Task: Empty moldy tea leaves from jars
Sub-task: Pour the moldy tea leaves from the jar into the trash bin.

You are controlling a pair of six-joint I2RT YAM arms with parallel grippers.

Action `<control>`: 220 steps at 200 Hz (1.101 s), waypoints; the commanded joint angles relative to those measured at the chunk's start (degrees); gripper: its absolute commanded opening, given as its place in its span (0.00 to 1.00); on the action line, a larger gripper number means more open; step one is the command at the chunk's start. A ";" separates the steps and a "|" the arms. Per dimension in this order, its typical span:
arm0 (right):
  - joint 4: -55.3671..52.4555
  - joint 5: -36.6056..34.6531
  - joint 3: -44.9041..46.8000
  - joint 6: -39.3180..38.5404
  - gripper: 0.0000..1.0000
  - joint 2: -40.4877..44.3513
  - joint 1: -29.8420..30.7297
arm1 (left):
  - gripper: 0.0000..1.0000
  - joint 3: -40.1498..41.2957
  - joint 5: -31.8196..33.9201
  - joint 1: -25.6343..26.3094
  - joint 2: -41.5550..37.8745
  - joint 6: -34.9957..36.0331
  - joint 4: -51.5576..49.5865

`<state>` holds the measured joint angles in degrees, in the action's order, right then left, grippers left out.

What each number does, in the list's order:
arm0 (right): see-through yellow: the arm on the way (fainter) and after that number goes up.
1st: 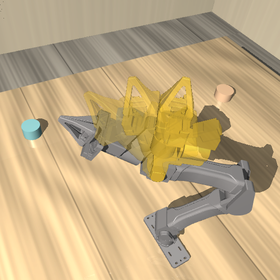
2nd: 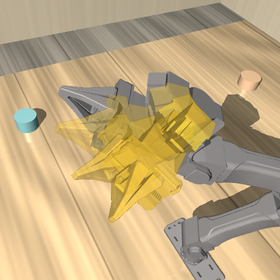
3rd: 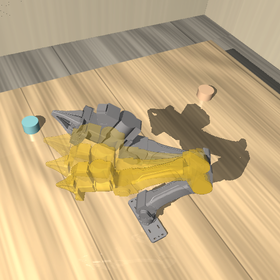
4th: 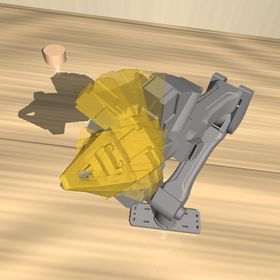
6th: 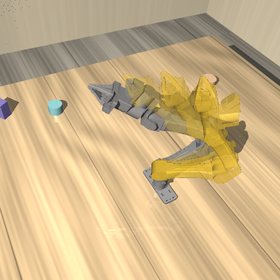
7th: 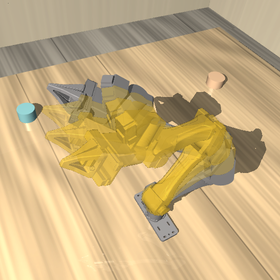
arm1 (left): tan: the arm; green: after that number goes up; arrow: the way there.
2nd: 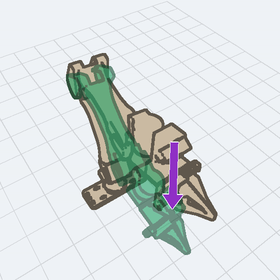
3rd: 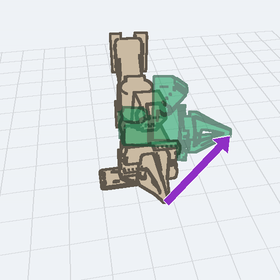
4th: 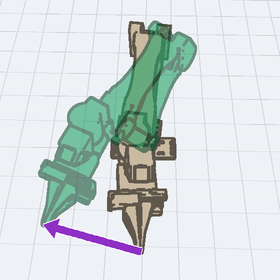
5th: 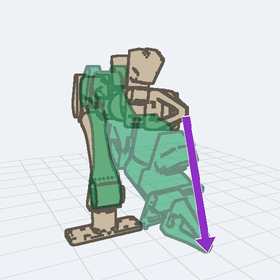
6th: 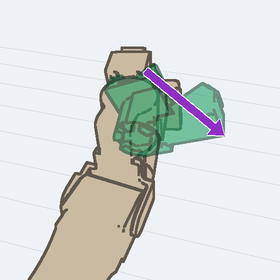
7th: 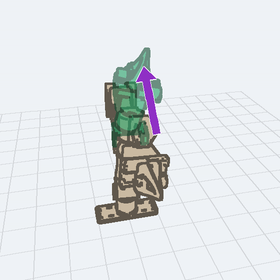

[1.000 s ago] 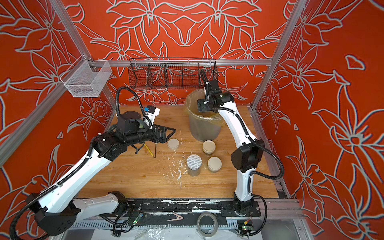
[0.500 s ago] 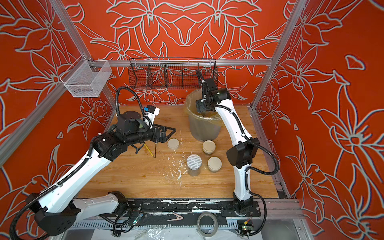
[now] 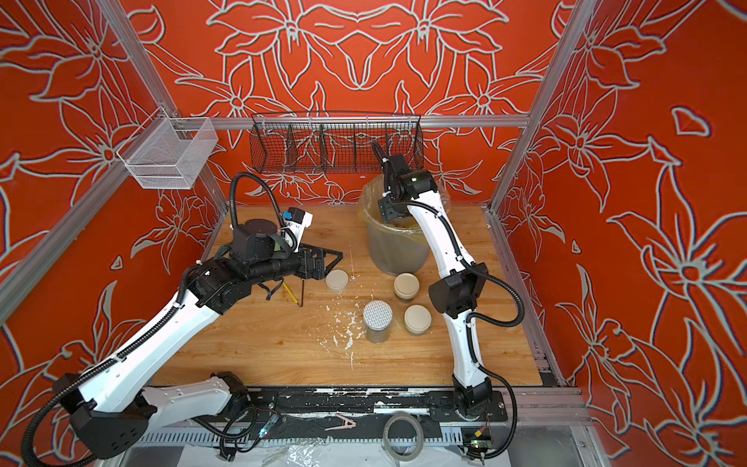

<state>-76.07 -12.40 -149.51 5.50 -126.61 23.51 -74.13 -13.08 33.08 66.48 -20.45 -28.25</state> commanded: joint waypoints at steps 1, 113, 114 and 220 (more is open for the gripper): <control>0.52 -7.01 -3.20 -3.00 0.10 1.02 1.41 | 0.98 0.34 -0.17 0.32 -0.98 0.62 2.12; -3.61 5.50 -8.34 1.33 0.05 0.39 -1.73 | 0.98 1.82 -0.45 0.32 -3.08 1.29 2.93; -3.19 6.14 -8.03 1.52 0.05 0.57 -1.81 | 0.98 1.80 -0.41 0.32 -3.05 1.33 2.93; -4.58 -4.13 -8.46 0.18 0.02 0.43 -1.48 | 0.98 2.09 -0.69 0.32 -3.31 1.73 3.68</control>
<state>-76.47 -11.99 -150.47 6.63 -124.11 21.50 -72.49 -13.34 33.08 64.45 -19.79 -26.04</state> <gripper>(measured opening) 0.840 0.978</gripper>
